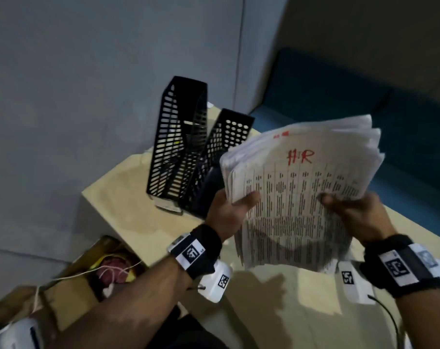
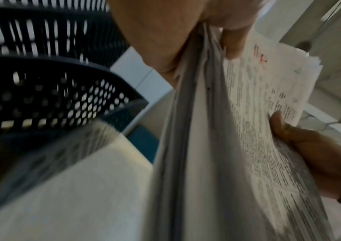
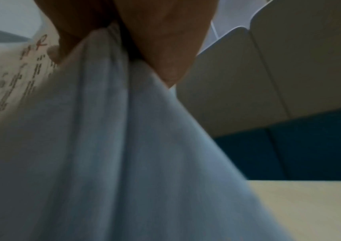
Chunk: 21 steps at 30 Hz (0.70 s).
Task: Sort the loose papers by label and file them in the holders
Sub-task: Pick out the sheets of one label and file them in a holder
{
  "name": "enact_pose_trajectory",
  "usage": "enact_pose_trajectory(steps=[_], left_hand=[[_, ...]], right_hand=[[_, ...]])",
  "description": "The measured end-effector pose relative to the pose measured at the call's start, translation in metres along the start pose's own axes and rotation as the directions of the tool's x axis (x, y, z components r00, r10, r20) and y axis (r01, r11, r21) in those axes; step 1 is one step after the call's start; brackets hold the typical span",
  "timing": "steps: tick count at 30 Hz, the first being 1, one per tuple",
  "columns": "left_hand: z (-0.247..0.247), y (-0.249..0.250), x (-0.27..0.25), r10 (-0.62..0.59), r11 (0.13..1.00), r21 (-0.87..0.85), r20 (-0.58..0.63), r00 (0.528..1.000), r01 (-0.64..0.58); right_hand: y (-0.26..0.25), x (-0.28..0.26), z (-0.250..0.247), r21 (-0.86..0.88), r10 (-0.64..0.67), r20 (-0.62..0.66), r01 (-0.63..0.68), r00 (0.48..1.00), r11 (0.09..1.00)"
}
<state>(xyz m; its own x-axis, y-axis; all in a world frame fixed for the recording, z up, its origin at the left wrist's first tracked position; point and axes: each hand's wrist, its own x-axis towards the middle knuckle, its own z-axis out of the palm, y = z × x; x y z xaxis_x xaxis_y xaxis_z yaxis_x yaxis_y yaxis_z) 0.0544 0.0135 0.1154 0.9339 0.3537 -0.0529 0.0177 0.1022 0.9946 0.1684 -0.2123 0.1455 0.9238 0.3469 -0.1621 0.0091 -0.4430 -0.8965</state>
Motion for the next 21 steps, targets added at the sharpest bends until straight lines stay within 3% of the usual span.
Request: enact_pose_trajectory(steps=[3, 6, 10, 13, 17, 19, 21], left_hand=[[-0.034, 0.033, 0.007, 0.123, 0.988, 0.107, -0.144, 0.982, -0.108], [-0.070, 0.065, 0.013, 0.263, 0.954, 0.221, -0.300, 0.917, -0.201], [-0.104, 0.088, 0.015, 0.320, 0.941, 0.258, -0.485, 0.814, -0.217], [-0.106, 0.087, 0.010, 0.414, 0.902, 0.348, -0.528, 0.741, -0.255], [-0.101, 0.074, 0.015, 0.502, 0.855, 0.437, -0.562, 0.657, -0.280], [-0.099, 0.067, 0.021, 0.545, 0.834, 0.438, -0.556, 0.628, -0.337], [-0.096, 0.063, 0.025, 0.575, 0.811, 0.467, -0.529, 0.625, -0.351]], right_hand=[[-0.026, 0.016, 0.024, -0.016, -0.138, 0.132, 0.141, 0.982, 0.990], [-0.044, 0.032, 0.055, -0.017, -0.138, 0.232, 0.146, 0.963, 0.989], [-0.058, 0.065, 0.099, -0.144, -0.250, 0.158, 0.273, 0.955, 0.951], [-0.069, 0.082, 0.136, -0.184, -0.291, 0.013, 0.288, 0.957, 0.940], [-0.062, 0.085, 0.173, -0.158, -0.190, -0.114, 0.171, 0.975, 0.973], [-0.057, 0.082, 0.181, -0.130, -0.126, -0.094, 0.113, 0.988, 0.985], [-0.055, 0.076, 0.188, -0.034, -0.102, 0.043, 0.103, 0.994, 0.994]])
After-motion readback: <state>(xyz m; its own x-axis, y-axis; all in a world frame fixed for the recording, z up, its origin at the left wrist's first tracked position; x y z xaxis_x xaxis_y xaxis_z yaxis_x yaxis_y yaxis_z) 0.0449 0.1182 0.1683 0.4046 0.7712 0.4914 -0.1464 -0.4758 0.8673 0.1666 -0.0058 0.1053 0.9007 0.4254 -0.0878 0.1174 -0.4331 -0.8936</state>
